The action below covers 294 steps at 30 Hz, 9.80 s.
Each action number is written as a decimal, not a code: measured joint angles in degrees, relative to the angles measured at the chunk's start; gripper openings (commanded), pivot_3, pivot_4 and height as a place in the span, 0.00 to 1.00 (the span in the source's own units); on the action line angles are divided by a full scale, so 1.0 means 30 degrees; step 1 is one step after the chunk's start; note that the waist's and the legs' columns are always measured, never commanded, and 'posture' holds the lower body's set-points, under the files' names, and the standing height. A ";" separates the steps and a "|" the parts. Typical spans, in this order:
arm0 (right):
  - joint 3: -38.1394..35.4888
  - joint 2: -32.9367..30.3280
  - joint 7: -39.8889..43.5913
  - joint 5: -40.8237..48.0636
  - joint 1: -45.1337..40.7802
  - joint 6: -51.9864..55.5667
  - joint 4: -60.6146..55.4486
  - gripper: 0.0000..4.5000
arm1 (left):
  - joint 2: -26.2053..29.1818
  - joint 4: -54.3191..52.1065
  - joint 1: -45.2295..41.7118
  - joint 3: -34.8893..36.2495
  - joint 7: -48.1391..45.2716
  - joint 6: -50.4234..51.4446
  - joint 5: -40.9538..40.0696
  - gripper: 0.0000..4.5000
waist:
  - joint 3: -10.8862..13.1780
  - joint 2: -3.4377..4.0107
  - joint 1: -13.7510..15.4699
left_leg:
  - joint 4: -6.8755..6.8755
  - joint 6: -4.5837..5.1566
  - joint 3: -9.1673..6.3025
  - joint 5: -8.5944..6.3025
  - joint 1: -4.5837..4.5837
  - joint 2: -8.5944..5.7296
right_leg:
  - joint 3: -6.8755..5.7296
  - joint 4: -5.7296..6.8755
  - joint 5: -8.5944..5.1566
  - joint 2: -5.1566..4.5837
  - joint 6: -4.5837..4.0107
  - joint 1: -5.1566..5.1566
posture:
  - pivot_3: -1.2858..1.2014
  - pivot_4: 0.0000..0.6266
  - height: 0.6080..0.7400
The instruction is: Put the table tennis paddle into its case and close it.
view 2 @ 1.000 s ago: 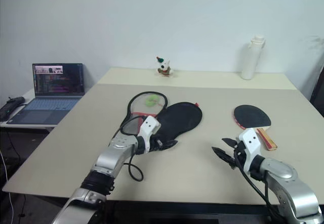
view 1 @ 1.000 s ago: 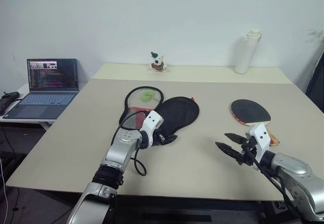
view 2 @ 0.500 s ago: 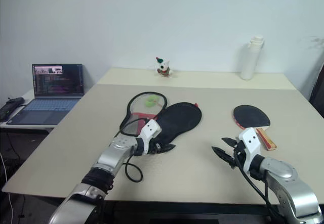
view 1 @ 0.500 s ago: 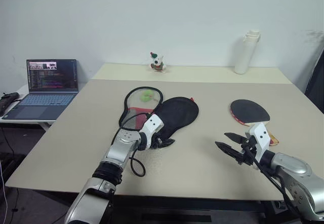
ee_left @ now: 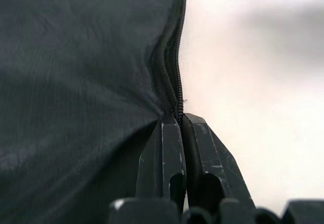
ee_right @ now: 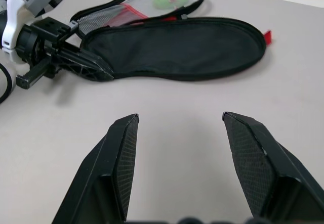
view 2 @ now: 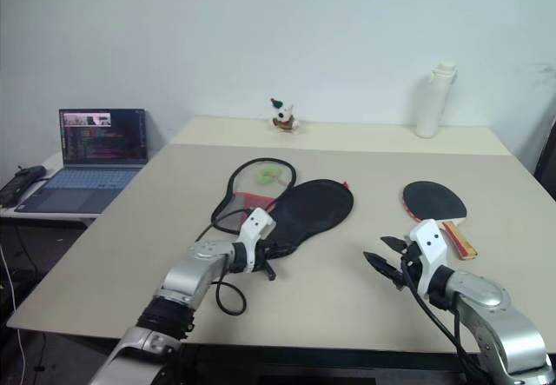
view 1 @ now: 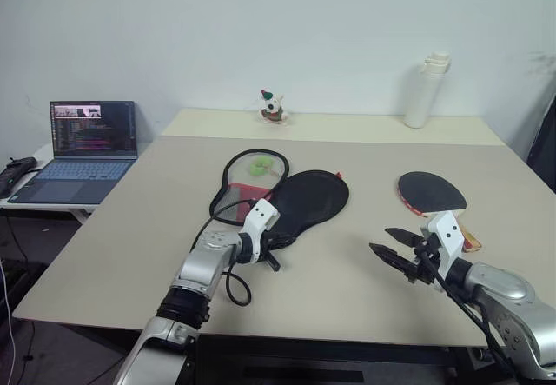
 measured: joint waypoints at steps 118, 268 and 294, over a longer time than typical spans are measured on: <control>0.0047 0.2360 -0.4492 -0.0564 -1.0728 0.9513 1.1587 0.45 | 0.5070 -0.6961 0.3023 0.1986 -0.3596 -0.0169 -0.5580 1.00 | 0.0009 -0.0041 -0.0791 | -0.0024 0.0026 0.0371 -0.0016 -0.0017 0.0004 | 0.0447 0.0215 0.0017 0.0006 0.0080 -0.0292 | 0.52 0.24 1.00; -0.2121 0.1254 -0.5762 0.3378 -0.9077 1.2616 -0.0438 1.00 | 0.4730 0.1506 0.0203 0.2458 0.1877 -0.3999 -0.1040 0.47 | 0.0062 -0.0065 -0.0734 | -0.0041 0.0045 0.0437 -0.0027 -0.0050 0.0000 | 0.0451 0.0203 0.0040 -0.0027 0.0105 -0.0355 | 0.52 0.24 1.00; -0.2295 -0.1539 -0.2617 0.4518 -0.6633 1.0541 -0.1050 1.00 | 0.1733 1.3978 -0.6368 0.1337 0.0451 -0.9415 0.1925 0.00 | 0.0060 -0.0106 -0.0132 | 0.0003 0.0047 0.0424 -0.0029 -0.0065 -0.0034 | 0.0395 0.0170 0.0036 -0.0042 0.0143 -0.0315 | 0.52 0.24 1.00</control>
